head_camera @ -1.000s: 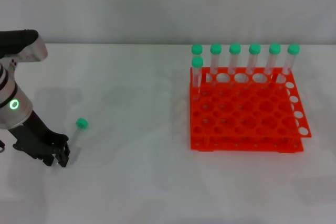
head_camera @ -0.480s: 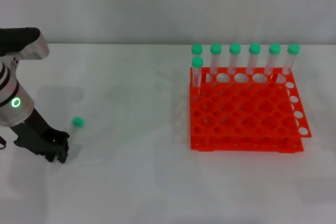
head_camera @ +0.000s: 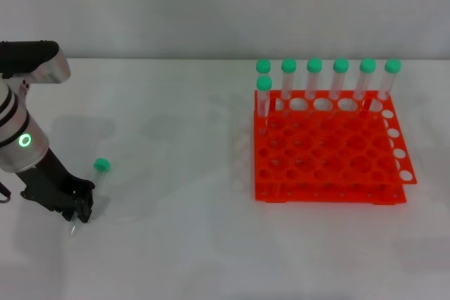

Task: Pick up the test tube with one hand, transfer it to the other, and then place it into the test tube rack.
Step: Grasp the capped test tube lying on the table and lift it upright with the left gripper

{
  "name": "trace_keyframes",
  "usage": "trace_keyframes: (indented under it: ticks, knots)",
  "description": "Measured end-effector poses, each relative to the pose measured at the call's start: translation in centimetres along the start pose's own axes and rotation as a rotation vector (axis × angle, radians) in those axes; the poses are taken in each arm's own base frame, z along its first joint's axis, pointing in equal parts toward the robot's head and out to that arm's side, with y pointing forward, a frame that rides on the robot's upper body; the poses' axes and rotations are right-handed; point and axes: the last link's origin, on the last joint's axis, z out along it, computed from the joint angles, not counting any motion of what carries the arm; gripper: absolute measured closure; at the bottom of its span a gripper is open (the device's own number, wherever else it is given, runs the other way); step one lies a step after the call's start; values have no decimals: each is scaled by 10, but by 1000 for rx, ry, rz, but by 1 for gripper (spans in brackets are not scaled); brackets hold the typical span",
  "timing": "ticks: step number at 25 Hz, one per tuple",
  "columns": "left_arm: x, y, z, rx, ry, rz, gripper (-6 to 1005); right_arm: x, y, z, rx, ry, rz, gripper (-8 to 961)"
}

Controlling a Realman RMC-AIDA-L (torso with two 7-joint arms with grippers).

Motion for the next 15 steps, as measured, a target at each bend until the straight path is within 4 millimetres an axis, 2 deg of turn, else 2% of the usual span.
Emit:
trace_keyframes:
  ticks: [15]
  knots:
    - [4,0,-1,7,27,8,797,1,2,0,-8,3,3,326]
